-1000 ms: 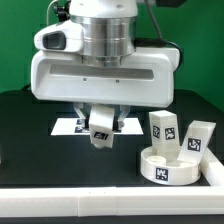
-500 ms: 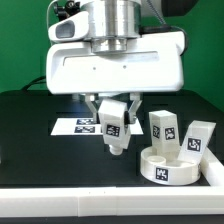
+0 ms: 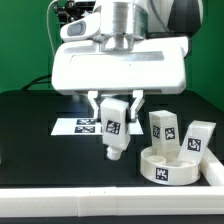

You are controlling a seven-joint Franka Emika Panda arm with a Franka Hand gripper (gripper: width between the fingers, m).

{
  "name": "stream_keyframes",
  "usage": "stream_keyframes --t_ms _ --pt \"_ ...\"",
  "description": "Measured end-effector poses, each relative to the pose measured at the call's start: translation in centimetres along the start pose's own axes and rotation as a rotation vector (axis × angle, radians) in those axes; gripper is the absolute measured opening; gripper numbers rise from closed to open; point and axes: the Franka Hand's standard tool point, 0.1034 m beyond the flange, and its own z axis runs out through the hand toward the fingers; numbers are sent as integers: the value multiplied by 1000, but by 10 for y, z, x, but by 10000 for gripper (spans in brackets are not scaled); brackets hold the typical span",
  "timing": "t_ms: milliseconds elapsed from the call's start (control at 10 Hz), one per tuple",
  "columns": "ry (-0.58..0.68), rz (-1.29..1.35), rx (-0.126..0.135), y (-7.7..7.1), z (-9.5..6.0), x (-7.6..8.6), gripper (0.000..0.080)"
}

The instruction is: Assemble stool

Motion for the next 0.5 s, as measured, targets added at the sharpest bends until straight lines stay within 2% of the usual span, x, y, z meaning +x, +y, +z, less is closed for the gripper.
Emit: stream_keyframes --t_ms 300,500 --pt "44 0 43 -26 -7 2 324" --pt "42 -3 42 -25 -7 1 324"
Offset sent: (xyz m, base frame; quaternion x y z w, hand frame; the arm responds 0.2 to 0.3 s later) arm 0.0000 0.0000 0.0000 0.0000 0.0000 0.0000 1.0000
